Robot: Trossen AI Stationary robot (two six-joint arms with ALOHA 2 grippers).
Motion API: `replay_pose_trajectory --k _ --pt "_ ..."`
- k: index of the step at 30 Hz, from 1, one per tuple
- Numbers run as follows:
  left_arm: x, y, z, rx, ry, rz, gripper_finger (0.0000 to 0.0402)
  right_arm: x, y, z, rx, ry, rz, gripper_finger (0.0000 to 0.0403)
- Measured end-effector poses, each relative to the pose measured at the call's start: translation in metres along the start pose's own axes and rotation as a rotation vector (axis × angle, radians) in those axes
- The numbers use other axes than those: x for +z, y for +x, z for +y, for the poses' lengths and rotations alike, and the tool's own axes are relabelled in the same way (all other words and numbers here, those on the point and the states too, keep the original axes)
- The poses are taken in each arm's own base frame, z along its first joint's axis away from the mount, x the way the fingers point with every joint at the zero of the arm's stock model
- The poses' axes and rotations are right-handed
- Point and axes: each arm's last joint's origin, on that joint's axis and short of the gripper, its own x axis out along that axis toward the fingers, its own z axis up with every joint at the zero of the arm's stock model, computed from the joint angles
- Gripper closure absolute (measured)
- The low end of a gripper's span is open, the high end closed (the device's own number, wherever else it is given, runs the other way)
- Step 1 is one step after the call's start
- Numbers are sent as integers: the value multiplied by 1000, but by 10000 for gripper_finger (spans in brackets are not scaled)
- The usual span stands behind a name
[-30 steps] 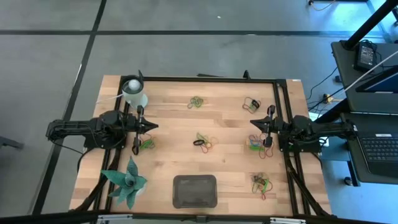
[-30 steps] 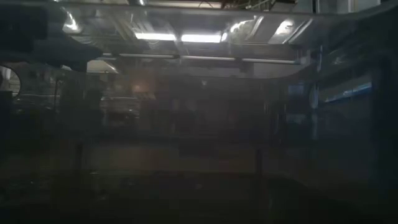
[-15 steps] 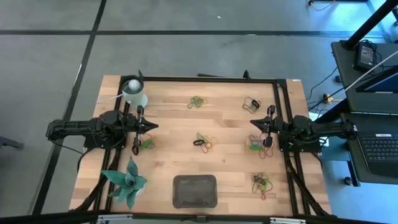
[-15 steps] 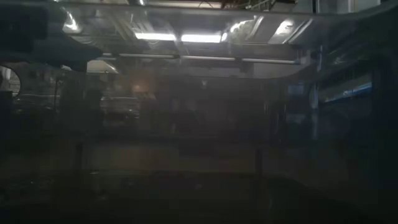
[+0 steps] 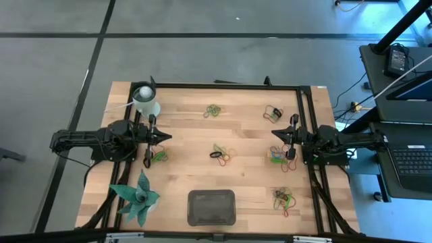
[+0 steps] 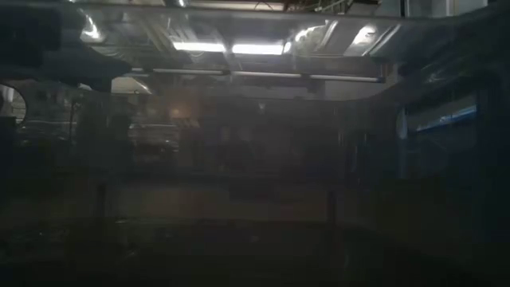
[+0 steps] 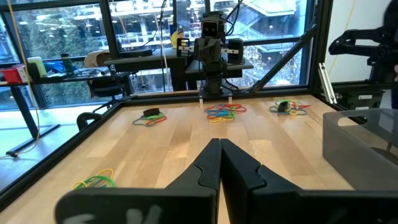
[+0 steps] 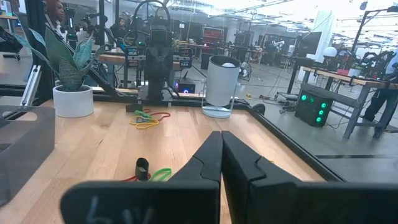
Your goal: Pick and place rubber bands into bin
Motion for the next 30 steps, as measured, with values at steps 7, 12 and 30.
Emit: replay_pose_trajectory --k 7,12,30 --pt "0 0 0 -1 0 0 398 0 0 0 0 0 0 395" --pt "0 0 0 0 0 0 398 0 0 0 0 1 -3 395" --pt "0 0 0 0 0 0 398 1 0 0 1 125 -8 395"
